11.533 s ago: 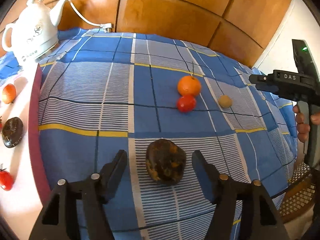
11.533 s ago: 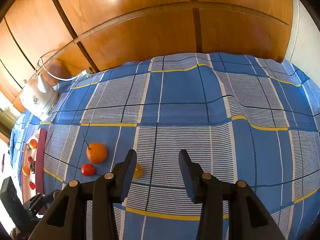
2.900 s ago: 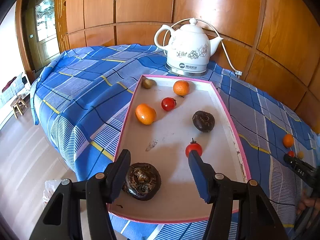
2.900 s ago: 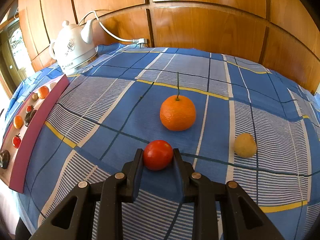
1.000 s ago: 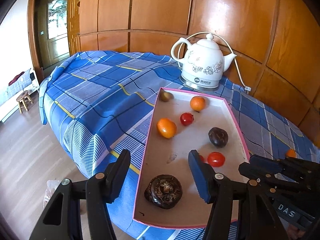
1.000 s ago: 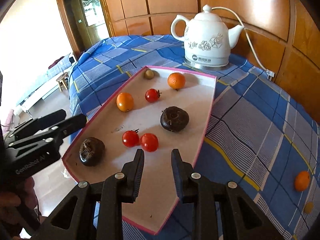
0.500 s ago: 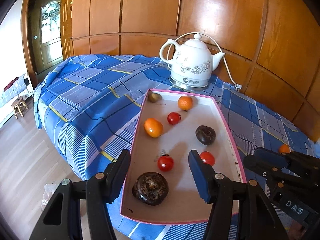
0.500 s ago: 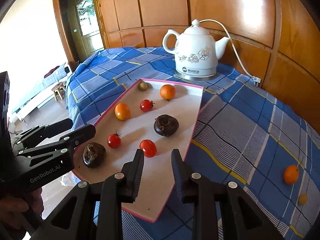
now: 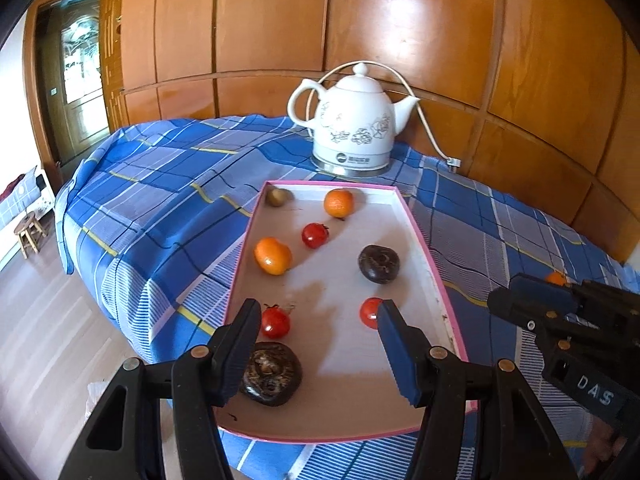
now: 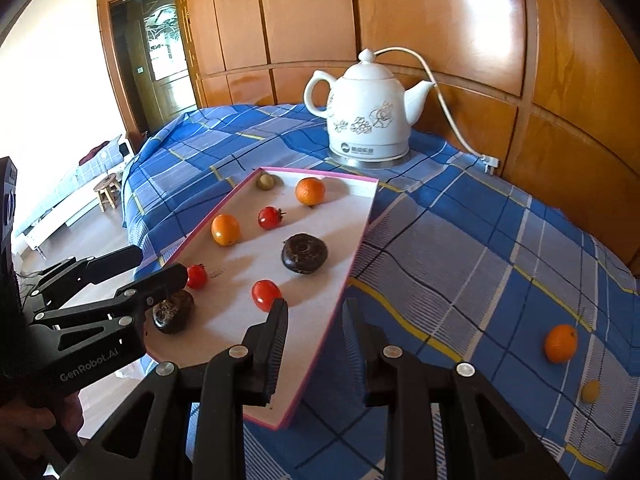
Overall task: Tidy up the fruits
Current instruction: 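Move both grippers from the tray to the orange and yellow fruit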
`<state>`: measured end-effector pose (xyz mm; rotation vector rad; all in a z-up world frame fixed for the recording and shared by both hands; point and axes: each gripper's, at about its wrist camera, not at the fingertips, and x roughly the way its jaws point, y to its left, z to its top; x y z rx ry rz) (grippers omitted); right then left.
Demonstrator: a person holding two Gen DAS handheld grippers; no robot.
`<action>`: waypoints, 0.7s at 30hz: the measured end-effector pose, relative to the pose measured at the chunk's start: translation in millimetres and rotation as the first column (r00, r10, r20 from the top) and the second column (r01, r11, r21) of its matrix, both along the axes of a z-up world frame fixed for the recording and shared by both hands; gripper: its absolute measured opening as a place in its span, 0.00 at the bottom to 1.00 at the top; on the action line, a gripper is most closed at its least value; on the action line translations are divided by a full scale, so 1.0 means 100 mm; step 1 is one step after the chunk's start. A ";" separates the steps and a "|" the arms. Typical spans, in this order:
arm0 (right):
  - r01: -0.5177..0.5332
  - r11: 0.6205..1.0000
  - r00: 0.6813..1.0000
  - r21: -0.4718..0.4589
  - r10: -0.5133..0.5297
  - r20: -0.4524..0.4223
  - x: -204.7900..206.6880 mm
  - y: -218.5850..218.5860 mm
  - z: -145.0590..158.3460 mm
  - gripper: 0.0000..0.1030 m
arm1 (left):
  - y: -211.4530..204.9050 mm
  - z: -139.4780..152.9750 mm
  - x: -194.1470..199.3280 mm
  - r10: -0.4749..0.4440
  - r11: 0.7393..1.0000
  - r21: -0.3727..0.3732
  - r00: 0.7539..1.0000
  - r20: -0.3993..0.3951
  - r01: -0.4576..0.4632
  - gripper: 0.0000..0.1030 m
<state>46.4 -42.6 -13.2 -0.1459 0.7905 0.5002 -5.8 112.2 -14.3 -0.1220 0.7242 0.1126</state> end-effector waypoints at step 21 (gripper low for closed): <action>0.188 0.982 0.982 -0.026 -0.187 0.035 0.12 -1.04 0.21 0.28 | -0.52 0.05 0.09 -0.146 0.988 0.046 0.989 -0.013 0.147 0.59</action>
